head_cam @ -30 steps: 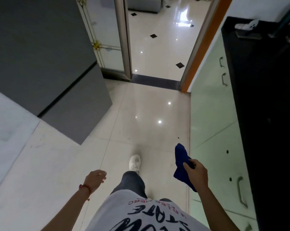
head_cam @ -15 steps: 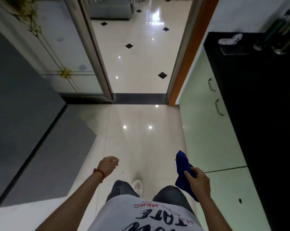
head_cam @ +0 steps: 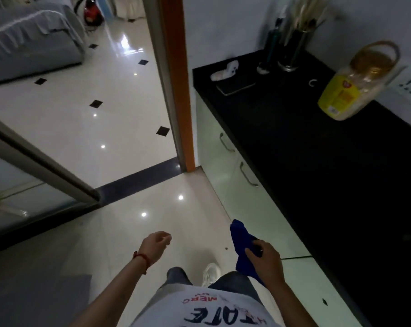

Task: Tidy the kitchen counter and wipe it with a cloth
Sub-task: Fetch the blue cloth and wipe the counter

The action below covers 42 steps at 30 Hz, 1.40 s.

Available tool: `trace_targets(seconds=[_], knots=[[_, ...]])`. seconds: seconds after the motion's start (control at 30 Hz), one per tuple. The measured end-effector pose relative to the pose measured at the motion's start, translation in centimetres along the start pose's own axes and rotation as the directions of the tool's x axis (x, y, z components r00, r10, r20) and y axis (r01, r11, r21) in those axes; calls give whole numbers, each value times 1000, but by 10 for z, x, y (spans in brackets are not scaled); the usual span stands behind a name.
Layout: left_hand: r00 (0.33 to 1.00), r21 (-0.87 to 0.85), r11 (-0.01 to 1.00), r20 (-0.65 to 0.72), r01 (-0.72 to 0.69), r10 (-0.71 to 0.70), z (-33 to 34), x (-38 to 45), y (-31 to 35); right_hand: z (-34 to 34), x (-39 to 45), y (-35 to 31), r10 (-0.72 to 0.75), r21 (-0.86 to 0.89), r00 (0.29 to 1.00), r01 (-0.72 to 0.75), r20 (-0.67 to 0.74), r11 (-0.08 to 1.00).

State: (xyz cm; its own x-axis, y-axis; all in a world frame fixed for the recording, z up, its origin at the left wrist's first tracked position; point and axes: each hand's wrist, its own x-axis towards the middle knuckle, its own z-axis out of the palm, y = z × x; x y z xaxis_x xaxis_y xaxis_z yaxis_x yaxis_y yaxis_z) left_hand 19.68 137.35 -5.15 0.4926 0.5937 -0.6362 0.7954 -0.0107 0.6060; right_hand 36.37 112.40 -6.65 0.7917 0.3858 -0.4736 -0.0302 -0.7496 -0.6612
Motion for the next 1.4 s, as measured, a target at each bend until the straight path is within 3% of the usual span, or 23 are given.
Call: trace_targets(seconds=[0.27, 0.43, 0.5, 0.57, 0.73, 0.87, 0.97, 1.1, 1.27, 1.4], knots=[[943, 324, 907, 279, -270, 181, 31, 55, 94, -10, -11, 9, 262, 109, 951, -246, -163, 963], [803, 521, 639, 526, -565, 281, 55, 94, 154, -8, -20, 7, 437, 223, 842, -382, -316, 897], [740, 498, 583, 600, -642, 303, 60, 106, 176, -5, -21, 0, 508, 302, 784, -418, -357, 857], [694, 434, 599, 650, -674, 310, 64, 117, 197, -2, -19, -10, 565, 378, 720, -430, -404, 820], [478, 240, 516, 784, -822, 397, 69, 140, 243, -3, -8, -48, 633, 506, 574, -390, -519, 769], [311, 116, 360, 775, -926, 551, 73, 142, 279, -25, 1, -81, 594, 512, 512, -310, -621, 802], [249, 126, 229, 708, -965, 661, 88, 153, 307, -58, 14, -98, 549, 487, 443, -257, -709, 835], [288, 302, 101, 678, -948, 677, 119, 174, 335, -111, 45, -106, 457, 410, 382, -202, -803, 889], [342, 449, -46, 739, -892, 581, 151, 194, 361, -170, 99, -101, 349, 303, 445, -174, -825, 937], [362, 505, -111, 739, -856, 569, 161, 206, 369, -201, 144, -96, 340, 283, 449, -191, -826, 940]])
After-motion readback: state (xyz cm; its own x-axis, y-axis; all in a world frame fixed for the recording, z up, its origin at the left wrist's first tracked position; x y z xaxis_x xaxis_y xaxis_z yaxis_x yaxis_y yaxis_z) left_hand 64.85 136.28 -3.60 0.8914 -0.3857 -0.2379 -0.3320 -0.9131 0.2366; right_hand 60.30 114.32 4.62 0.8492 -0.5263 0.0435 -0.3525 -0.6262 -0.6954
